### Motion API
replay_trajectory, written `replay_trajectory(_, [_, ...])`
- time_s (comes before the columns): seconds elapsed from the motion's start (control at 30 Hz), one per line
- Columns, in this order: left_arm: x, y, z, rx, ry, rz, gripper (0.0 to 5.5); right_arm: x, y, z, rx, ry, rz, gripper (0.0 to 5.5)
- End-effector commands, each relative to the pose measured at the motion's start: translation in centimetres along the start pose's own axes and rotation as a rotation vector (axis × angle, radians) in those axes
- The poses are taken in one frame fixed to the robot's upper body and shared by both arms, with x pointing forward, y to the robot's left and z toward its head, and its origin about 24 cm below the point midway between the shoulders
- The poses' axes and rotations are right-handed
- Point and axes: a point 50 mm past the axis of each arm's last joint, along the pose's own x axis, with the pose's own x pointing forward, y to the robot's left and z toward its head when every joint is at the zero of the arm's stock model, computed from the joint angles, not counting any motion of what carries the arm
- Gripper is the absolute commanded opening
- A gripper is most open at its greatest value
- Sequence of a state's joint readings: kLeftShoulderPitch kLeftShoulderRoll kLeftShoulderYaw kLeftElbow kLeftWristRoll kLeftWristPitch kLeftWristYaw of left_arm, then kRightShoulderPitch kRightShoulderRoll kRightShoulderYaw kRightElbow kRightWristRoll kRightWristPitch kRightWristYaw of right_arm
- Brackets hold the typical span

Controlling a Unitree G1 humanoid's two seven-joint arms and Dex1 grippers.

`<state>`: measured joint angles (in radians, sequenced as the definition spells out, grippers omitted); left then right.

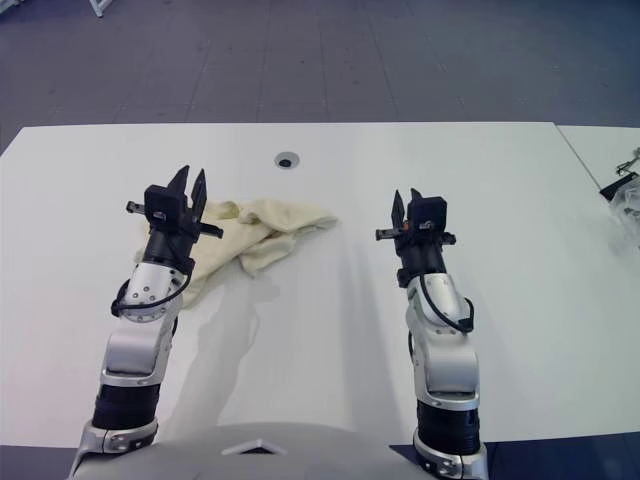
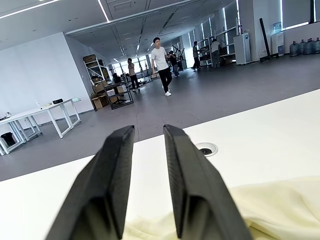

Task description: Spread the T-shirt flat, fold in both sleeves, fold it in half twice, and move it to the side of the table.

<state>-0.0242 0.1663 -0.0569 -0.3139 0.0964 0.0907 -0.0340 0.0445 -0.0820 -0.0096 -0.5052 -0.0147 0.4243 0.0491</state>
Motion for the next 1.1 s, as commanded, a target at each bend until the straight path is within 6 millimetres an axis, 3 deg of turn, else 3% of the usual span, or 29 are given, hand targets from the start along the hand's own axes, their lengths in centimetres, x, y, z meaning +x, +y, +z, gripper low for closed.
replay_trajectory(0.03, [-0.09, 0.12, -0.18, 0.007, 0.008, -0.008, 1.6, -0.24, 0.07, 0.37, -0.008, -0.018, 0.015, 1.5])
replay_trajectory(0.17, [-0.02, 0.08, -0.07, 0.007, 0.0, -0.024, 1.14, -0.33, 0.34, 0.43, -0.012, -0.021, 0.023, 0.87])
replay_trajectory(0.3, [0.09, 0.54, -0.09, 0.017, 0.001, -0.008, 0.49, -0.22, 0.23, 0.47, -0.017, -0.018, 0.014, 1.47])
replay_trajectory(0.4, [0.14, 0.53, -0.03, 0.018, -0.001, -0.007, 0.01, -0.18, 0.12, 0.52, -0.018, -0.025, 0.011, 1.05])
replay_trajectory(0.47, [0.15, 0.49, -0.03, 0.018, 0.001, -0.009, 0.0, -0.17, 0.06, 0.52, -0.017, -0.026, 0.009, 0.71])
replay_trajectory(0.6, [0.09, 0.6, -0.21, 0.022, 0.018, 0.003, 0.58, -0.17, -0.03, 0.52, -0.018, -0.021, 0.001, 1.25])
replay_trajectory(0.67, [0.14, 0.63, -0.22, 0.022, 0.018, 0.002, 0.94, -0.13, 0.03, 0.61, -0.016, -0.028, 0.007, 1.03])
replay_trajectory(0.73, [0.19, 0.66, -0.12, 0.024, 0.006, 0.003, 0.7, -0.12, 0.09, 0.57, -0.014, -0.026, 0.01, 0.7])
replay_trajectory(0.77, [0.2, 0.66, -0.07, 0.024, 0.002, 0.002, 0.51, -0.12, 0.09, 0.54, -0.015, -0.023, 0.009, 0.94])
replay_trajectory(0.87, [0.16, 0.62, -0.1, 0.023, 0.006, -0.001, 0.04, -0.16, 0.24, 0.59, -0.012, -0.031, 0.023, 0.45])
replay_trajectory(0.93, [0.1, 0.64, -0.16, 0.023, 0.012, 0.002, 0.35, -0.16, 0.35, 0.56, -0.011, -0.03, 0.031, 0.1])
replay_trajectory(1.1, [0.0, 0.76, -0.28, 0.027, 0.019, 0.005, 1.25, -0.2, 0.15, 0.44, -0.015, -0.023, 0.017, 0.91])
